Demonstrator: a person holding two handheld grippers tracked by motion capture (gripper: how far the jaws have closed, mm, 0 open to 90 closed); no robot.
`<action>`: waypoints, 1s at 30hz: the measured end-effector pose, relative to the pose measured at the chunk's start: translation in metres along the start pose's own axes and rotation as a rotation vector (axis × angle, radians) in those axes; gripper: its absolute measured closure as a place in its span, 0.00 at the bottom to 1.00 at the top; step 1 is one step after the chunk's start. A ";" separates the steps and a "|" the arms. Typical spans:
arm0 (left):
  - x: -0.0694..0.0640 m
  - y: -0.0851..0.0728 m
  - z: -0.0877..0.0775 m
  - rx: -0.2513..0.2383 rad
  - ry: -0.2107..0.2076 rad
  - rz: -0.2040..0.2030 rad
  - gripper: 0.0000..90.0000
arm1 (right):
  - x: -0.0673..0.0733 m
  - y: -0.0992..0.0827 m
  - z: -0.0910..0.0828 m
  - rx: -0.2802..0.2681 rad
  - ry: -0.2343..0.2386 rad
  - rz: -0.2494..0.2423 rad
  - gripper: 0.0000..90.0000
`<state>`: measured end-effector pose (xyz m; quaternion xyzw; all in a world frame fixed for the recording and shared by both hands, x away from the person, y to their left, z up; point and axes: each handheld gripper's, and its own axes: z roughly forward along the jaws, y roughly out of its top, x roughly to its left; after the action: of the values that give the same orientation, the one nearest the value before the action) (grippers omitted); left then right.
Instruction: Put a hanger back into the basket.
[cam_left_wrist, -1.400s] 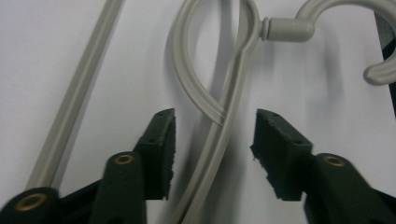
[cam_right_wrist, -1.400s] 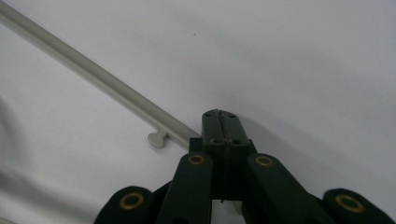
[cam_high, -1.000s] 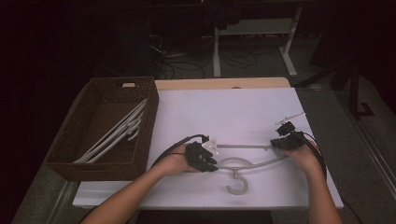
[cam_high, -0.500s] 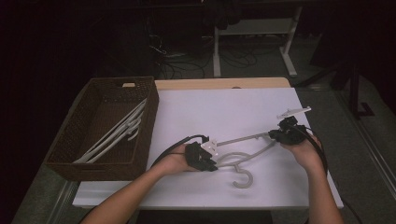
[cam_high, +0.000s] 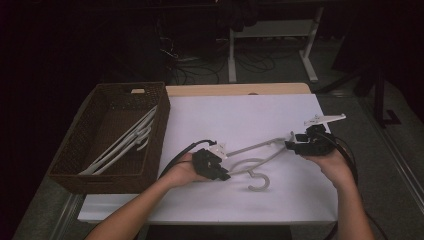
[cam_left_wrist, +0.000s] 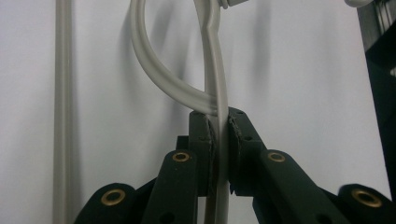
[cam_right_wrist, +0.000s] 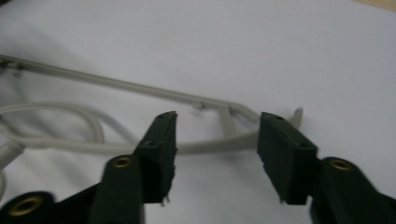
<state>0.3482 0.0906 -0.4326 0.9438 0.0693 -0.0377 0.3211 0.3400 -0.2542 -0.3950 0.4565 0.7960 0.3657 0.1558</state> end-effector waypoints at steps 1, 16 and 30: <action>0.001 0.000 -0.003 -0.009 0.001 -0.014 0.91 | 0.001 0.000 -0.002 -0.003 0.004 0.000 0.46; 0.005 0.023 -0.068 -0.140 0.094 -0.171 0.91 | 0.002 -0.013 -0.004 -0.040 0.050 0.005 0.16; 0.000 0.031 -0.180 -0.193 0.212 -0.225 0.91 | 0.025 -0.030 -0.001 -0.079 0.098 -0.031 0.01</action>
<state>0.3578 0.1763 -0.2711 0.8936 0.2114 0.0332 0.3946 0.3074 -0.2433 -0.4141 0.4192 0.7945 0.4164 0.1399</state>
